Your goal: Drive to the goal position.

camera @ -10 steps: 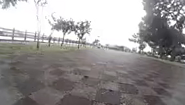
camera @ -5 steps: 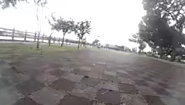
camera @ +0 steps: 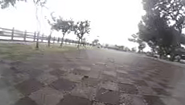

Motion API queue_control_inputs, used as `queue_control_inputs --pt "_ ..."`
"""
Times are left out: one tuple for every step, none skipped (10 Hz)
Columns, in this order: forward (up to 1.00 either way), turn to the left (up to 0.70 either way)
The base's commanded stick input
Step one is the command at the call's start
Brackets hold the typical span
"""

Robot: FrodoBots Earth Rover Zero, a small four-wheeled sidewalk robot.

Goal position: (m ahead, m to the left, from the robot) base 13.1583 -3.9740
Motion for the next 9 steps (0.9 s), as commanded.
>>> queue_control_inputs --pt "0.0 -1.0" --pt "0.0 -1.0" --pt "0.0 -0.52" --pt "0.0 0.0" --pt "0.0 0.0" --pt "0.0 0.0" --pt "0.0 0.0" --pt "0.0 0.0" --pt "0.0 0.0"
